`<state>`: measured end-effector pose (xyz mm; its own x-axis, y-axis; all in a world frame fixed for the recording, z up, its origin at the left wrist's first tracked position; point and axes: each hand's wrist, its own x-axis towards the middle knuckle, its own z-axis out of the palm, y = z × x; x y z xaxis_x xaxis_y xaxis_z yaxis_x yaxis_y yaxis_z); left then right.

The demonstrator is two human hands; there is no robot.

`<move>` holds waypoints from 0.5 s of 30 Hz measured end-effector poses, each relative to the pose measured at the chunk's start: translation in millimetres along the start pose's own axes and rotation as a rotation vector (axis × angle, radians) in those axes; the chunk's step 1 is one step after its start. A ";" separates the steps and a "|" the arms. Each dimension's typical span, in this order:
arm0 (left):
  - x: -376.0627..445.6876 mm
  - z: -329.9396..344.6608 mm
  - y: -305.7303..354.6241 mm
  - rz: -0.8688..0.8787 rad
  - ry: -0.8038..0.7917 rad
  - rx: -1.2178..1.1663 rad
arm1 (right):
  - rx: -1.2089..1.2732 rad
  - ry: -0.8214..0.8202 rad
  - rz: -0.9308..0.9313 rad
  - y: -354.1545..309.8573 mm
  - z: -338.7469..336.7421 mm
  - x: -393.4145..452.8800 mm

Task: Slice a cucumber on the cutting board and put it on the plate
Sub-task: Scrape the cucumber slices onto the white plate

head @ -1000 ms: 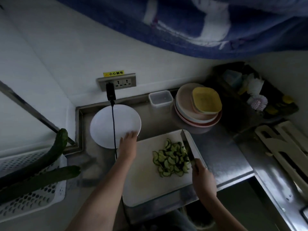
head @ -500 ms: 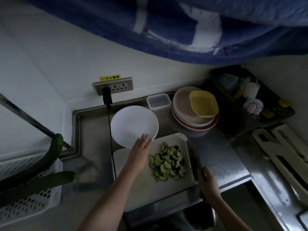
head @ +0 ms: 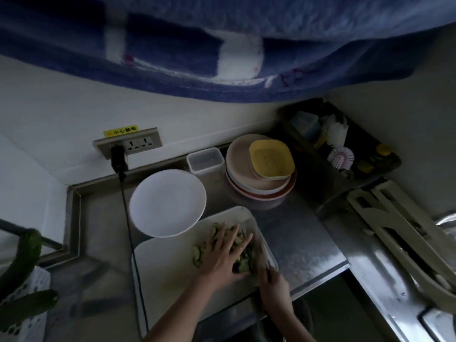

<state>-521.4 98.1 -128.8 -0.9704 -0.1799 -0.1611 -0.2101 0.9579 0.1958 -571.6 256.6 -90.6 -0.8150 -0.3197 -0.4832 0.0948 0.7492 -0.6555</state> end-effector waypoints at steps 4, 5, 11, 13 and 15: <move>15.0 6.9 8.0 -0.065 0.059 -0.091 | 0.064 -0.025 0.036 -7.9 12.8 -4.3; 17.4 10.0 10.1 -0.066 0.098 -0.113 | 0.084 -0.028 0.031 -8.8 17.1 -3.4; 23.5 16.1 15.7 -0.050 0.283 -0.235 | 0.136 -0.004 -0.027 -3.4 28.9 1.2; 24.6 12.9 16.3 -0.043 0.352 -0.291 | 0.132 0.010 -0.042 -1.6 27.5 2.3; 27.7 5.8 18.5 -0.045 0.427 -0.334 | 0.133 0.005 -0.042 -5.1 24.1 4.4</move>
<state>-551.4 112.1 -135.3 -0.9071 -0.3609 0.2168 -0.2119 0.8364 0.5056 -561.9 237.4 -103.3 -0.8226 -0.3463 -0.4510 0.1350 0.6516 -0.7465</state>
